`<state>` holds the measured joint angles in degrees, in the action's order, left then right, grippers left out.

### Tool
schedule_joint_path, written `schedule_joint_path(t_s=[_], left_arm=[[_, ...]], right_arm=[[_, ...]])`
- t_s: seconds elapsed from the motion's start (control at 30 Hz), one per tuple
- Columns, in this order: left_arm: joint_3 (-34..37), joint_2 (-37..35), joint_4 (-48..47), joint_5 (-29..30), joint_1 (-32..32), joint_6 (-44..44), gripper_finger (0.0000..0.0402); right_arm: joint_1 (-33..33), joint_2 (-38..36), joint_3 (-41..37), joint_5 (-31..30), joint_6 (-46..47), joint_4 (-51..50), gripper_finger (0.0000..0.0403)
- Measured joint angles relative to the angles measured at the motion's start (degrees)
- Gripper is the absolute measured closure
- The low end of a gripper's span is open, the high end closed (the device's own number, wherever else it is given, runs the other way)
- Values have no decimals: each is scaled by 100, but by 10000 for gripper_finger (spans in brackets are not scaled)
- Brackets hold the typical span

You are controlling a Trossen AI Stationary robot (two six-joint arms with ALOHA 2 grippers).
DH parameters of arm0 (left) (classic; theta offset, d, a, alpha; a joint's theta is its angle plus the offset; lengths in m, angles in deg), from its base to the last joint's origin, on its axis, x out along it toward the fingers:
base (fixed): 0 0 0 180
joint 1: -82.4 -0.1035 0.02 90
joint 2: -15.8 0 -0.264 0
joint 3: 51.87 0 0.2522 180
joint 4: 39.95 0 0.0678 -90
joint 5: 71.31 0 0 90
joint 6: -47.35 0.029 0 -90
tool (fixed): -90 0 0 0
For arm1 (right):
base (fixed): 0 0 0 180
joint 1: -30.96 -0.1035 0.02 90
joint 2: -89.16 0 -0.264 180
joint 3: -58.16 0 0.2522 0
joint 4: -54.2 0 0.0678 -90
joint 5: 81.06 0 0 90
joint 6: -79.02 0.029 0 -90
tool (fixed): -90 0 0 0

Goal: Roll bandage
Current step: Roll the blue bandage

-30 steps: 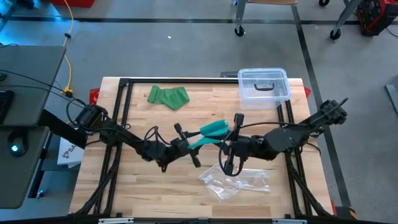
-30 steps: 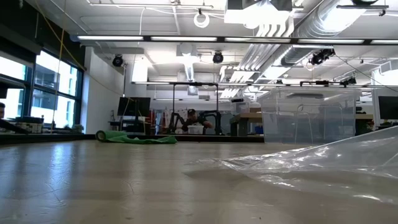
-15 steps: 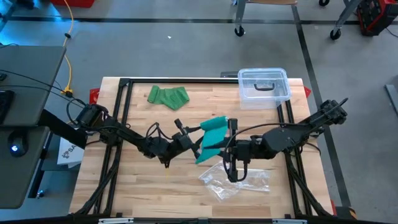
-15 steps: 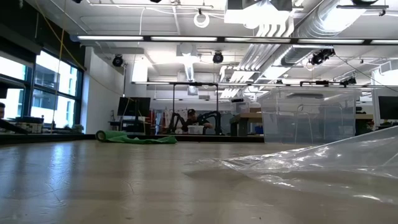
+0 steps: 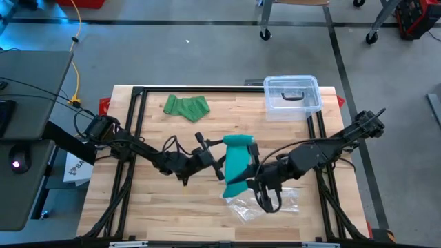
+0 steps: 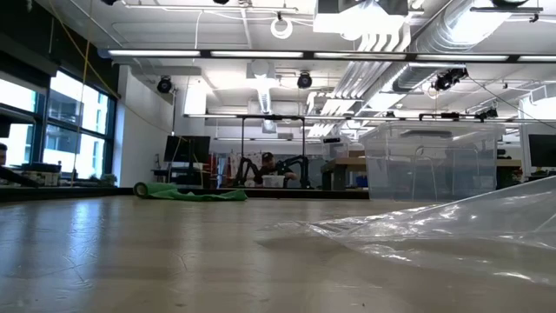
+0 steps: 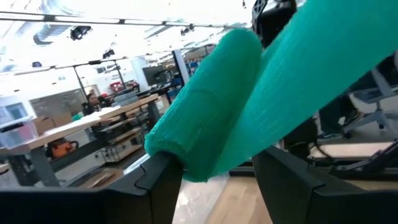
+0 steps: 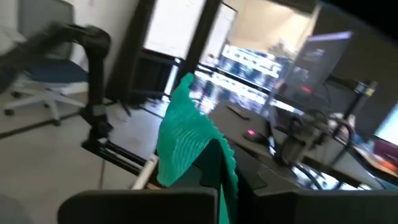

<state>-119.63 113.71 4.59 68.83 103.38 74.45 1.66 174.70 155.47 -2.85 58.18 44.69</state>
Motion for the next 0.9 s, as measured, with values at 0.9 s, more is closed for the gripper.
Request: schedule_joint_path(t_s=[0.9], left_arm=[[0,0,-276,281,-12,-96,363]], right_arm=[[240,210,7,1,-65,535,403]])
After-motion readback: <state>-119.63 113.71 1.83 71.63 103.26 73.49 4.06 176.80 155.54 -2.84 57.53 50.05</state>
